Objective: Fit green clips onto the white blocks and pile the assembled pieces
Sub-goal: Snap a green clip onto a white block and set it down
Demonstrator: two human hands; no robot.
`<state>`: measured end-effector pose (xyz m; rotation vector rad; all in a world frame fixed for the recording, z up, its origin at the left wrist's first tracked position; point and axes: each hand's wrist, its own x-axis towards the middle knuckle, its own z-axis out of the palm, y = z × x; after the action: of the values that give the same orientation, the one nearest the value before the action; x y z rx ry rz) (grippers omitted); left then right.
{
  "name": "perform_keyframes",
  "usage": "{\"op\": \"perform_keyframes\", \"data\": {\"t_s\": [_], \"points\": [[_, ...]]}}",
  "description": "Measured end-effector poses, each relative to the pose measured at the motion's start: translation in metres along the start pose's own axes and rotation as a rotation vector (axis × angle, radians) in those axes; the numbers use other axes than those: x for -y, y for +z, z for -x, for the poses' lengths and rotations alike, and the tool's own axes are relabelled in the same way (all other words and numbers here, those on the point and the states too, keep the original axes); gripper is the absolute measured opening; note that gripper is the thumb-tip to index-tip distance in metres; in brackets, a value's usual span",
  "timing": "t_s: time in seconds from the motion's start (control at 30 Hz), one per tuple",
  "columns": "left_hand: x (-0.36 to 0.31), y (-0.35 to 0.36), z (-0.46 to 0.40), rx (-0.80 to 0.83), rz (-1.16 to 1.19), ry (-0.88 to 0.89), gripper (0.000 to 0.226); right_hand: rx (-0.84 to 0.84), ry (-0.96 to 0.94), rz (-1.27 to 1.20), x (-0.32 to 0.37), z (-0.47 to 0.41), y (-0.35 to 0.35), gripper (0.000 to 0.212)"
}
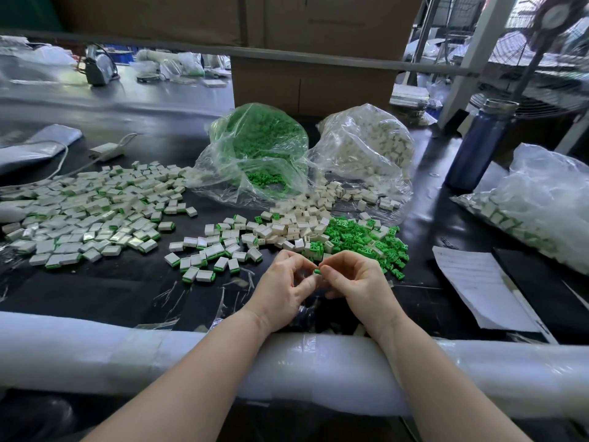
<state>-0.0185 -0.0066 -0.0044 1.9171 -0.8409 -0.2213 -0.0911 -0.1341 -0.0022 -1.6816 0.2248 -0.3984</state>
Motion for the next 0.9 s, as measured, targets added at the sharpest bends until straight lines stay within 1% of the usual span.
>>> {"op": "perform_keyframes", "data": {"t_s": [0.2, 0.3, 0.4, 0.47, 0.57, 0.7, 0.8, 0.9], "points": [[0.0, 0.001, 0.001, 0.005, -0.034, 0.0, 0.014, -0.008, 0.016, 0.082, 0.0, -0.001, 0.001, 0.011], [0.0, 0.001, 0.001, -0.002, -0.029, -0.002, 0.014, -0.002, 0.027, 0.106, 0.0, -0.001, 0.002, 0.015], [0.0, 0.0, 0.001, -0.001, -0.022, -0.005, 0.01, 0.006, 0.006, 0.116, 0.001, -0.001, 0.002, 0.016], [0.0, 0.0, 0.001, -0.016, 0.012, -0.027, 0.009, -0.031, -0.019, 0.127, 0.001, -0.001, 0.001, 0.016], [0.0, -0.001, 0.001, -0.107, 0.062, -0.068, 0.008, -0.167, -0.05, 0.167, 0.001, -0.001, -0.002, 0.017], [0.003, -0.004, 0.001, -0.261, 0.093, -0.137, 0.018, -0.306, -0.085, 0.267, -0.001, -0.002, -0.006, 0.02], [0.007, -0.006, 0.0, -0.41, 0.02, -0.158, 0.023, -0.378, -0.088, 0.338, -0.004, -0.003, -0.007, 0.019], [0.008, -0.006, -0.001, -0.464, -0.09, -0.129, 0.028, -0.477, -0.053, 0.392, -0.006, -0.006, -0.01, 0.014]]}}
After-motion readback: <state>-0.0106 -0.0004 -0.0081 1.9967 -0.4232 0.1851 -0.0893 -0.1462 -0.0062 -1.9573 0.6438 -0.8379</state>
